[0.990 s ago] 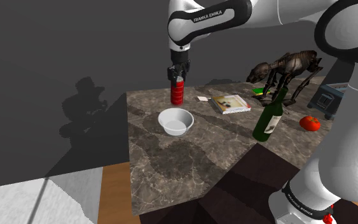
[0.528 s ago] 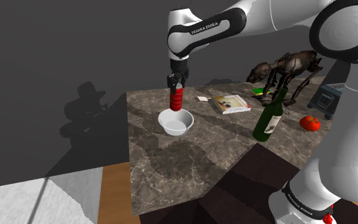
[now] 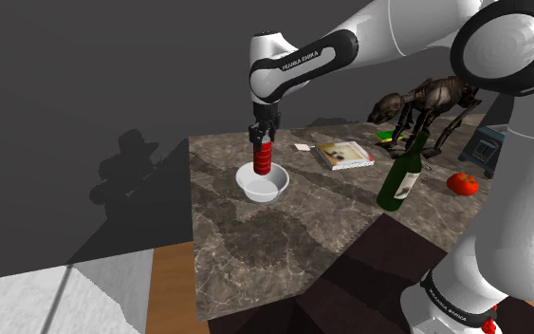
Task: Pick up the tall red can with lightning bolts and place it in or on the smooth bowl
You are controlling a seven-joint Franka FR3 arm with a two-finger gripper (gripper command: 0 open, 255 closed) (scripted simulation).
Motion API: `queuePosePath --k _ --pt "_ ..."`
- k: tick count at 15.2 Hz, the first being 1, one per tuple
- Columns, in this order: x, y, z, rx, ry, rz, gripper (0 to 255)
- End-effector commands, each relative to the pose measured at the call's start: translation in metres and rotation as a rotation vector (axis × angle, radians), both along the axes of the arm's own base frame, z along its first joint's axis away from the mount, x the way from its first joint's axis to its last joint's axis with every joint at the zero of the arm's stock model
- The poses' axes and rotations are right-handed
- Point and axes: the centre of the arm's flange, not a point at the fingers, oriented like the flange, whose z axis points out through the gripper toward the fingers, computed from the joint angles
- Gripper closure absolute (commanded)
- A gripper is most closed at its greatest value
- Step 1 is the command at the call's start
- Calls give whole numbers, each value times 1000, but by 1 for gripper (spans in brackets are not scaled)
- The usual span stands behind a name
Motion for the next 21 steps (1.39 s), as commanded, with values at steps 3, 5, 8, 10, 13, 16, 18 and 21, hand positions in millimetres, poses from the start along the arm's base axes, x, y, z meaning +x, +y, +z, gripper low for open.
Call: queuePosePath --k 3,5,8,10,13,16,18,21 --pt "-1 -1 -16 0 -1 0 255" --pt "-1 -1 -16 0 -1 0 255" --pt "-1 -1 -16 0 -1 0 255" --pt "-1 -1 -16 0 -1 0 255" --pt "-1 -1 -16 0 -1 0 0" --pt "-1 -1 -16 0 -1 0 0" --pt "-1 1 10 0 -1 0 0" --pt "-1 3 34 0 -1 0 0"
